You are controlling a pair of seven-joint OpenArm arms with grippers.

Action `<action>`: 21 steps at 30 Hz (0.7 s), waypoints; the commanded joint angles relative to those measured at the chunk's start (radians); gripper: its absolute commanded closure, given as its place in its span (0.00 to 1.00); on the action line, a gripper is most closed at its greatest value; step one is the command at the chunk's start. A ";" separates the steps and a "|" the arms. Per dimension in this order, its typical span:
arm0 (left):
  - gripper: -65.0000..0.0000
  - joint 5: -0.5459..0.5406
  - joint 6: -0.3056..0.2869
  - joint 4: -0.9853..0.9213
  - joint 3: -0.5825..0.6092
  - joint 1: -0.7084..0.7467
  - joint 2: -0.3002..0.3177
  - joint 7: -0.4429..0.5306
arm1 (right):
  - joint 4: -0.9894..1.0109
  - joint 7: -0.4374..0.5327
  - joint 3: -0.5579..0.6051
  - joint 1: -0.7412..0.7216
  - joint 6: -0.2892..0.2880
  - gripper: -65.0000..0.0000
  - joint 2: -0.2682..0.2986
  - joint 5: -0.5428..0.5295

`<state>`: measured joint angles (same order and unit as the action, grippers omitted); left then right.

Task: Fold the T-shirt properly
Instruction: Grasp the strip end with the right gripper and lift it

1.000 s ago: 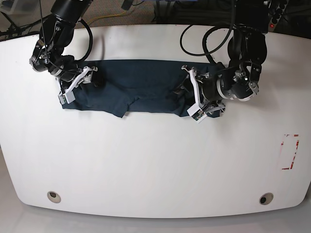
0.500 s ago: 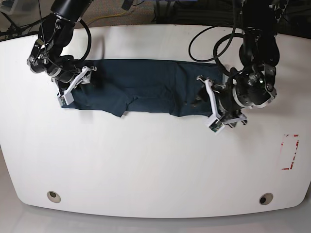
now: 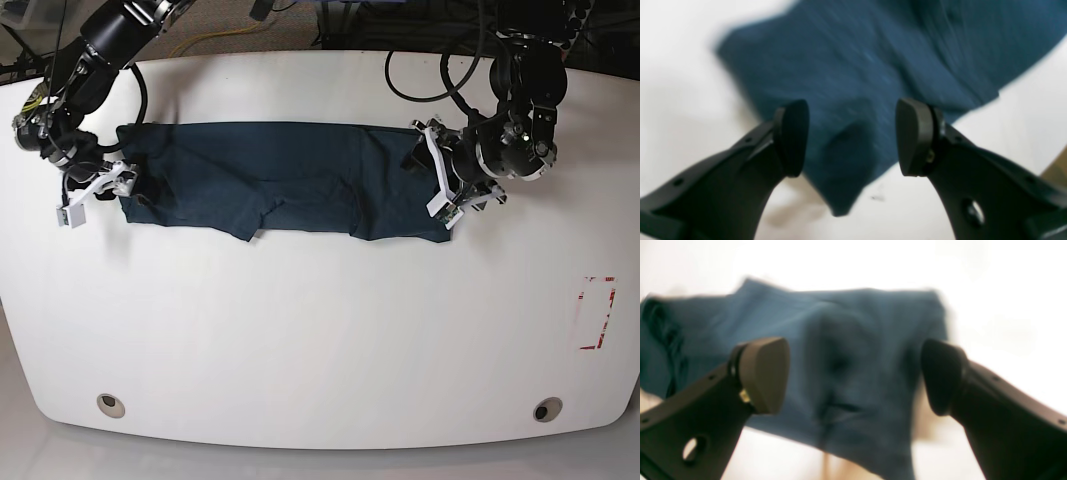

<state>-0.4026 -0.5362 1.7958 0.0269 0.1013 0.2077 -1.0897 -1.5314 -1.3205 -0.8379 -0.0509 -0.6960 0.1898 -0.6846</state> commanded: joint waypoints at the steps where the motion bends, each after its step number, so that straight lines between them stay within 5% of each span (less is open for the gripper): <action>1: 0.42 -0.012 -0.003 0.014 -0.006 -0.012 0.014 0.023 | 0.068 0.019 -0.042 -0.031 -0.002 0.08 0.052 -0.030; 12: 0.54 -0.017 -0.005 -0.058 -0.061 0.018 0.014 0.026 | 0.246 0.029 -0.080 -0.033 -0.002 0.08 0.084 -0.030; 21: 0.54 -0.017 -0.006 -0.089 -0.061 0.018 0.014 0.026 | 0.202 0.028 -0.034 -0.007 -0.002 0.08 -0.017 -0.030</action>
<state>-0.4046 -0.5388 1.6978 -0.0319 0.1310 0.2146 -1.0756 -1.2922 -1.2438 -0.8997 -0.0631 -0.7013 0.1867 -0.7345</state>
